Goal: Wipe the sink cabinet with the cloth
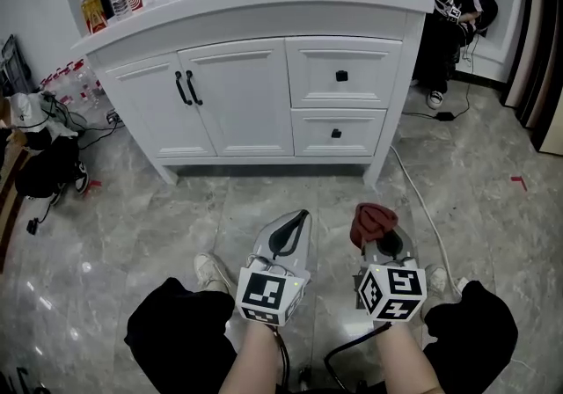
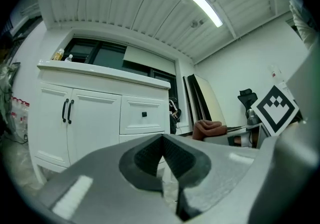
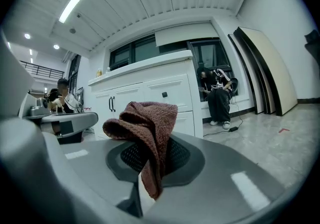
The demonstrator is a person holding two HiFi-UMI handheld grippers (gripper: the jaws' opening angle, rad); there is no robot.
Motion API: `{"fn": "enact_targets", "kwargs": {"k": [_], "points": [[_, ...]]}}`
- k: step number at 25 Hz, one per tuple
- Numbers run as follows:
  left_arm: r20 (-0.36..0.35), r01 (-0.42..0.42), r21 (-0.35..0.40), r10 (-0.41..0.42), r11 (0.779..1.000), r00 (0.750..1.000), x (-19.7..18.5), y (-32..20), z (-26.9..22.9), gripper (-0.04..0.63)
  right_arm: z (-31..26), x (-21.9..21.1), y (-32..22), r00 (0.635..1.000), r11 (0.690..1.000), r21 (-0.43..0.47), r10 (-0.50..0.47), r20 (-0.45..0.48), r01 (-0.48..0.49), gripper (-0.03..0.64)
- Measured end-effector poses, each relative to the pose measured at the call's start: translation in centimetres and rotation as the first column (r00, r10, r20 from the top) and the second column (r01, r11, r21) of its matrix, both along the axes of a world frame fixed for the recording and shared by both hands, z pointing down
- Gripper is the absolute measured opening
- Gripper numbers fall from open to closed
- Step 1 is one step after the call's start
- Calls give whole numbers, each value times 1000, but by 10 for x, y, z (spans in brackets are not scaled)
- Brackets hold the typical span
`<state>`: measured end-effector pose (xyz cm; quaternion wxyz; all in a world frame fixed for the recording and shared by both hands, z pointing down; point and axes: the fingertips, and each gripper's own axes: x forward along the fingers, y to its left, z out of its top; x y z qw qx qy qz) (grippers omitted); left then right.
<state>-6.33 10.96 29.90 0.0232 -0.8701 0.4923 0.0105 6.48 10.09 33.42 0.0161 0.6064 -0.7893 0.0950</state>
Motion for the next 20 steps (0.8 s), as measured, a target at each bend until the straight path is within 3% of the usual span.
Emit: {"fn": "enact_targets", "kwargs": {"k": [10, 16, 20], "points": [[-49, 44, -66, -47, 997, 998, -9, -39, 32, 0, 35, -8, -45, 996, 997, -71, 23, 87, -17, 78], [-108, 78, -13, -79, 997, 991, -14, -81, -3, 0, 6, -24, -94, 999, 1000, 2, -17, 48, 17, 80], [-114, 97, 4, -96, 995, 989, -19, -120, -8, 0, -12, -37, -140, 994, 997, 44, -72, 76, 69, 79]]}}
